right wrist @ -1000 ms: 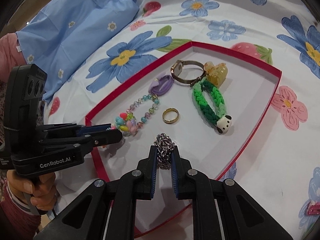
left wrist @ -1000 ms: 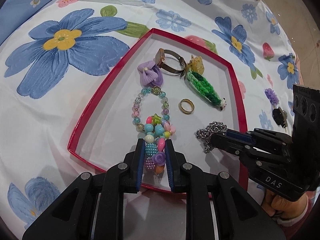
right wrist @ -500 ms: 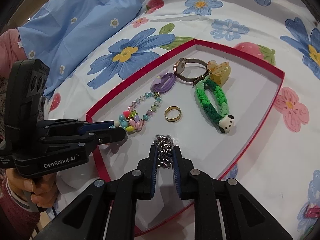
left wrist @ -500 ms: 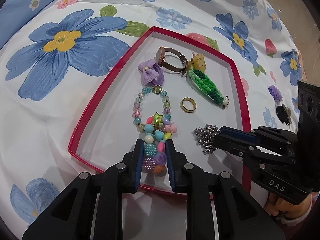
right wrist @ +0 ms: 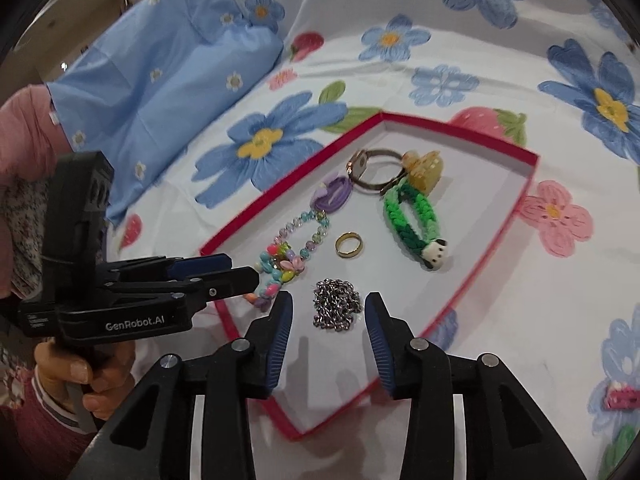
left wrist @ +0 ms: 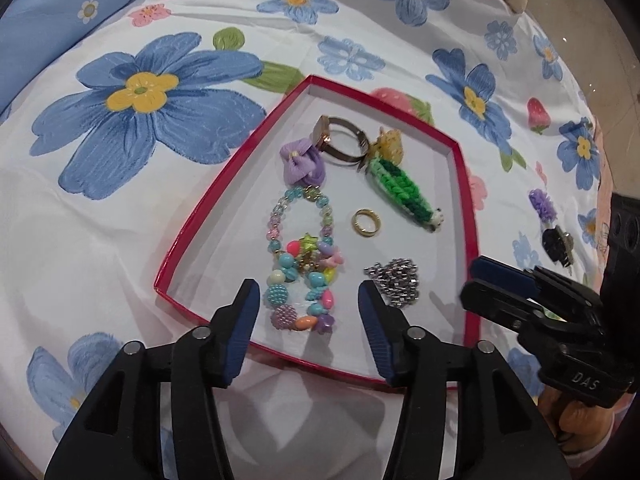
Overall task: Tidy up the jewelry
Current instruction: 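Withdraw both open tools from the tray toward the remaining hair accessories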
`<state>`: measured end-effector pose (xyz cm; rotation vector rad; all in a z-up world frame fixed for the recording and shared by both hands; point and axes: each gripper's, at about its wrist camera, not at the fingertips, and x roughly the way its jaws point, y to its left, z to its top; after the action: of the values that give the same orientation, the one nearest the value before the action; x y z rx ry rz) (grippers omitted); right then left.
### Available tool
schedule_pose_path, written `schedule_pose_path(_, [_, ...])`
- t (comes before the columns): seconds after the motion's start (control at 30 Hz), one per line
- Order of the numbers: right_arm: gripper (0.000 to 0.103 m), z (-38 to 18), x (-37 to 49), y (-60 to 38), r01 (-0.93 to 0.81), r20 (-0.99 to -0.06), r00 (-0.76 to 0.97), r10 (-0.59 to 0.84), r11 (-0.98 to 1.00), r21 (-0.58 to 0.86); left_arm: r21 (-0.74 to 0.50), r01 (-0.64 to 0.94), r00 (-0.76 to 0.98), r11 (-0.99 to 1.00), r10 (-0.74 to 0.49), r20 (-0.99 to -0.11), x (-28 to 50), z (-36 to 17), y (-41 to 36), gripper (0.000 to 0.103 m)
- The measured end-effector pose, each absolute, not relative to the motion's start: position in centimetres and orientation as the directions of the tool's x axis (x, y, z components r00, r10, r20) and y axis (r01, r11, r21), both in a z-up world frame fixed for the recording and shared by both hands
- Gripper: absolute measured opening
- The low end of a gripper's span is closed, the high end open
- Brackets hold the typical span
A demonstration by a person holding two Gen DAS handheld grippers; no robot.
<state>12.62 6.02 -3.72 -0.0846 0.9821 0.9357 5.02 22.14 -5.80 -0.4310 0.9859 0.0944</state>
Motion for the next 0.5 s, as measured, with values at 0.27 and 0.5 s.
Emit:
schedule_pose_path(0.27, [0.042,-1.7,11.8,-0.5,-0.633,-0.685,0.311,0.658,0.681,0.367,-0.326,-0.230,0.576,0.917,-0.141,-0.805,4.5,-4.1,19.6,0.055])
schedule_pose_path(0.5, [0.042,-0.7,11.7,-7.9,-0.536,-0.662,0.421,0.620,0.759,0.369,-0.315,-0.147,0.583,0.938,-0.175,-0.793,5.1,-2.6,15.8,0.058])
